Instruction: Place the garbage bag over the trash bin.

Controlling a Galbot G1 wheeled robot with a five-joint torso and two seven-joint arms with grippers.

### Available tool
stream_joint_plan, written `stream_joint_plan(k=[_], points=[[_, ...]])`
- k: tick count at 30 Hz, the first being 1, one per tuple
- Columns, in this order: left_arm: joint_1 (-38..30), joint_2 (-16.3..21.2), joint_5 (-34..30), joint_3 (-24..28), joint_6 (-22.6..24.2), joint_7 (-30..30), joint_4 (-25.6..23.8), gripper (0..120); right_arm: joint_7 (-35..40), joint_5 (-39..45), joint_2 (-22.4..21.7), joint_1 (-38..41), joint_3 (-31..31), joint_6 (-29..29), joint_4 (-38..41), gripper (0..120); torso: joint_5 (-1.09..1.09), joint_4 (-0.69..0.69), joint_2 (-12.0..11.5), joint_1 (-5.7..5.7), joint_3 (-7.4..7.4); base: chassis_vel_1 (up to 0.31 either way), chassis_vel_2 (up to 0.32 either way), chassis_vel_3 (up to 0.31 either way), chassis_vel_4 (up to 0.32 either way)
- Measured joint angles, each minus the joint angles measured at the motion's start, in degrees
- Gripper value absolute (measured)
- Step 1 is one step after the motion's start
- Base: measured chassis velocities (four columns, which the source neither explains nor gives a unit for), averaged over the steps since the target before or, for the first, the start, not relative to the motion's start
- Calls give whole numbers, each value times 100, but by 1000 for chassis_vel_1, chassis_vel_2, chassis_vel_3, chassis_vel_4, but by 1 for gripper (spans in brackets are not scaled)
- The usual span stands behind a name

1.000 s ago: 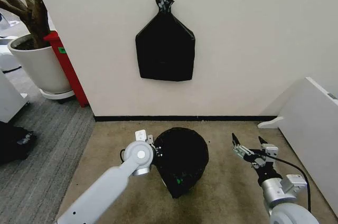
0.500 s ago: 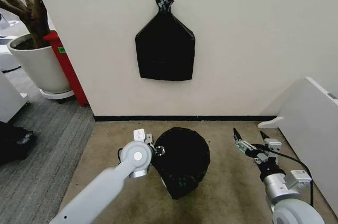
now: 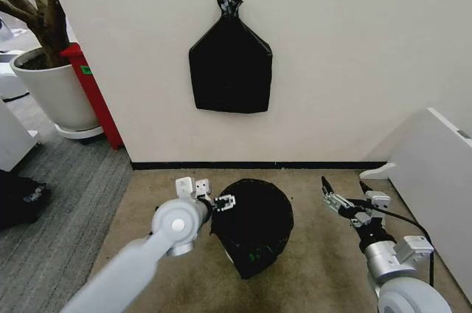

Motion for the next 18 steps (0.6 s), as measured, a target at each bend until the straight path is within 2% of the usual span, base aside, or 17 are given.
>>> stream_joint_plan(k=[2, 3, 5, 6, 7, 8, 9, 10, 12, 14, 15, 17, 18], points=[[511, 310, 1042, -390, -570, 770, -55, 100, -20, -245, 16, -88, -14, 8, -1, 100, 2, -1, 0, 0, 0, 0, 0, 0, 0], [511, 310, 1042, -390, -570, 770, -55, 100, -20, -245, 16, -88, -14, 8, -1, 100, 2, -1, 0, 0, 0, 0, 0, 0, 0], [869, 484, 1507, -591, -956, 1085, -98, 100, -53, -397, 59, -149, -16, 48, -16, 100, 2, 2, 0, 0, 0, 0, 0, 0, 0], [1343, 661, 1917, -744, -1424, 1421, -204, 100, -88, -499, 141, -229, -24, 87, -21, 100, 2, 2, 0, 0, 0, 0, 0, 0, 0], [1392, 673, 1955, -762, -1473, 1457, -214, 100, -93, -507, 152, -237, -25, 91, -20, 100, 3, 2, 0, 0, 0, 0, 0, 0, 0], [1737, 727, 2219, -982, -1889, 1658, -239, 100, -126, -576, 236, -293, -37, 144, -30, 100, -4, 1, 0, 0, 0, 0, 0, 0, 0], [1942, 732, 2376, -1228, -2184, 1739, -226, 100, -148, -625, 283, -322, -47, 191, -45, 100, -1, -2, 0, 0, -1, 0, 0, 0, 0], [1942, 732, 2376, -1228, -2184, 1739, -226, 100, -148, -625, 283, -322, -47, 191, -45, 100, -1, -2, 0, 0, -1, 0, 0, 0, 0], [2336, 669, 2570, -1694, -2642, 1926, -193, 100, -172, -711, 346, -357, -75, 258, -59, 100, 5, -2, 0, 0, 0, 0, 0, 0, 0], [2907, 504, 2626, -2215, -2965, 2114, -287, 100, -184, -773, 408, -390, -119, 312, -43, 100, -4, 0, 0, 0, 0, 0, 0, 0, 0], [3226, 382, 2617, -2482, -3059, 2197, -400, 100, -185, -793, 432, -402, -139, 323, -35, 100, 1, 0, 0, 0, -1, 0, 0, 0, 0], [3338, 333, 2614, -2580, -3088, 2231, -448, 100, -185, -809, 445, -405, -151, 334, -35, 100, 2, 1, 0, 0, -1, 0, 0, 0, 0], [3692, 170, 2611, -2891, -3167, 2346, -605, 100, -184, -848, 478, -406, -166, 371, -35, 100, 1, 1, 0, 0, -1, 0, 0, 0, 0]])
